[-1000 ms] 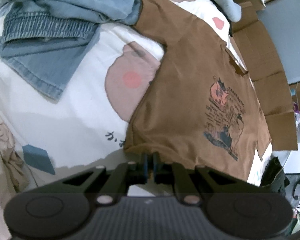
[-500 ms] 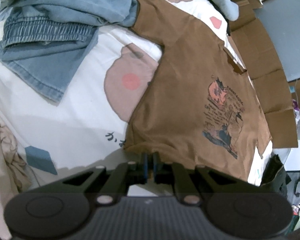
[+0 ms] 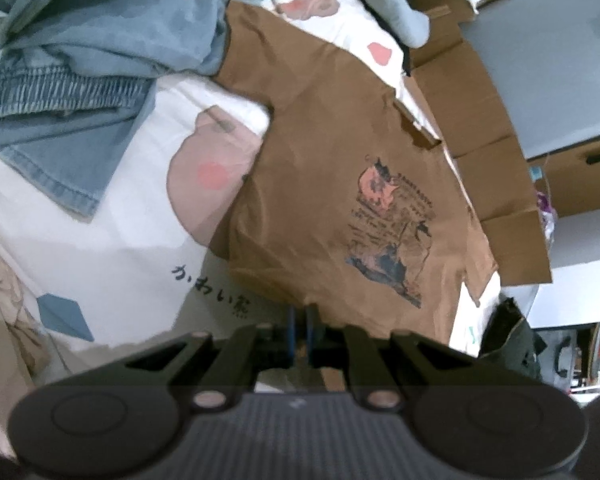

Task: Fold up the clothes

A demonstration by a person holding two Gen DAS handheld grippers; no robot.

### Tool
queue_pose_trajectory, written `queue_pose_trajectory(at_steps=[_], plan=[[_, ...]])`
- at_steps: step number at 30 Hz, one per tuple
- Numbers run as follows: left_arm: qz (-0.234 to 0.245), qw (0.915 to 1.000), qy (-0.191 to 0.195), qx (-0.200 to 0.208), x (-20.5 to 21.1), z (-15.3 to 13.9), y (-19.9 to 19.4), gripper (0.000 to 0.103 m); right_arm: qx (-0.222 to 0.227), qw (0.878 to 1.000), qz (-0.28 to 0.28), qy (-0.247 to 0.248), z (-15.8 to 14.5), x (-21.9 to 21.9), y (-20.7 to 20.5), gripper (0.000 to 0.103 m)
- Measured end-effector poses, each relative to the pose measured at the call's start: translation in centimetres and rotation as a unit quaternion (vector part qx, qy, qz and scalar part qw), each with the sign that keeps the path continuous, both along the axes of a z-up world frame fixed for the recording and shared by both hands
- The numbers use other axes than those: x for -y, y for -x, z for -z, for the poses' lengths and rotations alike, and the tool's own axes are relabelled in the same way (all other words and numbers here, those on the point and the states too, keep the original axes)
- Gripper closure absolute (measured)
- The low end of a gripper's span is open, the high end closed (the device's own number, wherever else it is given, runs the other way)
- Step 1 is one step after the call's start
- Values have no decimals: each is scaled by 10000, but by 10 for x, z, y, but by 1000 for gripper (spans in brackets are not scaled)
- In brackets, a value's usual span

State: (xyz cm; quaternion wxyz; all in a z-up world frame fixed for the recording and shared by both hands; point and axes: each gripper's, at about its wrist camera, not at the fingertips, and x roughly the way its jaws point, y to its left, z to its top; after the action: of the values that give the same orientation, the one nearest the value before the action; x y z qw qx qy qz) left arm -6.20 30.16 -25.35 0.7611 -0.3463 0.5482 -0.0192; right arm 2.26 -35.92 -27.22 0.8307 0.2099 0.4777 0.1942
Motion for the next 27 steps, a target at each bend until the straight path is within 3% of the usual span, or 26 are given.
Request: queue_pose_trajectory(at_steps=[3,8,12,15,16,18,27], plan=[[-48,10000,-10,6,-5,-2,3,98,-95,9995,-52,291,5,1,1,103],[-136,9999,-21,10,-6,0,1,98,-513,9956,-292,727,57,-20,-2,98],[-28,10000,-78,16,-4,-3,-4,98,-677,9901,-571,1090,97,-44,-2,80],[-13,9999,-106,20,-3,-7,-7,98,-719,9858,-846,1257,115,-59,-2,77],[-8,9999,-119,16,-4,-7,-8,98,-691,9846,-937,1306,118,-63,-2,69],[-5,9999,-144,6,-4,-7,-9,98,-624,9820,-1083,1416,123,-69,-4,65],[-17,9998,-181,-12,-4,-4,-11,98,-430,9706,-1727,1619,130,-81,-19,65]])
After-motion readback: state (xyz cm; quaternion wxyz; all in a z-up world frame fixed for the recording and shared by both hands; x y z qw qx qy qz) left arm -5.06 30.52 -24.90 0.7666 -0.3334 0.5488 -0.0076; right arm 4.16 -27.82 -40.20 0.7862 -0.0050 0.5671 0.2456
